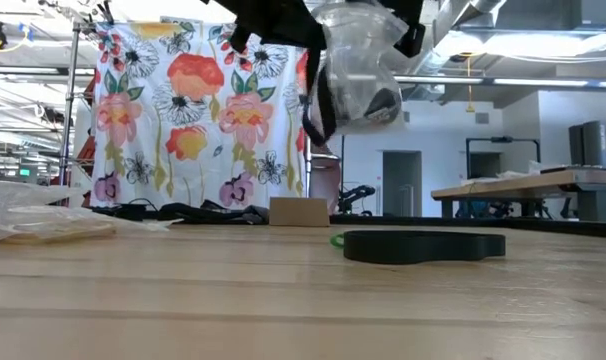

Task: Sort rubber bands
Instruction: Put the black rubber band into the transparent zip bag

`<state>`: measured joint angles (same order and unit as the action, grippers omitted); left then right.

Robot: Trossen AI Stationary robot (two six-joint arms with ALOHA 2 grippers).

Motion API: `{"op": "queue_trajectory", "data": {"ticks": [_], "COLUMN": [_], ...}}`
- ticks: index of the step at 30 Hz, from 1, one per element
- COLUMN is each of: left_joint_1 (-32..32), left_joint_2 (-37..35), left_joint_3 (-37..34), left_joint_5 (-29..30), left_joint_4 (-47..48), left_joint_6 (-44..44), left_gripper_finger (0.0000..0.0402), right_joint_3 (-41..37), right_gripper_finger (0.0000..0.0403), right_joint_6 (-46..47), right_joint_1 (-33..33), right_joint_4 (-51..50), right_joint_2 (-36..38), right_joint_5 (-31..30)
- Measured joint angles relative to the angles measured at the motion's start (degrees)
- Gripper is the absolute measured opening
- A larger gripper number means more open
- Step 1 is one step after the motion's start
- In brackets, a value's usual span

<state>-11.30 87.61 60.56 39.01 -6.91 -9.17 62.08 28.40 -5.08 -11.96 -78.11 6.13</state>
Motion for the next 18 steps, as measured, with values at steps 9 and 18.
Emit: {"op": "queue_trajectory", "data": {"ticks": [9,18], "left_joint_1": [-3.91,-7.71], "left_joint_2": [0.07,0.03], "left_joint_3": [0.01,0.01], "left_joint_5": [-5.28,-3.58], "left_joint_4": [5.09,0.11], "left_joint_6": [-4.59,0.75], "left_gripper_finger": [0.0,0.0], "right_joint_3": [0.0,0.0], "right_gripper_finger": [0.0,0.0], "right_joint_6": [-1.54,-0.01], "right_joint_1": [0.28,0.37], "right_joint_4": [-0.83,-1.01], "right_joint_2": [-0.01,-0.02], "right_joint_5": [-10.35,-11.04]}}
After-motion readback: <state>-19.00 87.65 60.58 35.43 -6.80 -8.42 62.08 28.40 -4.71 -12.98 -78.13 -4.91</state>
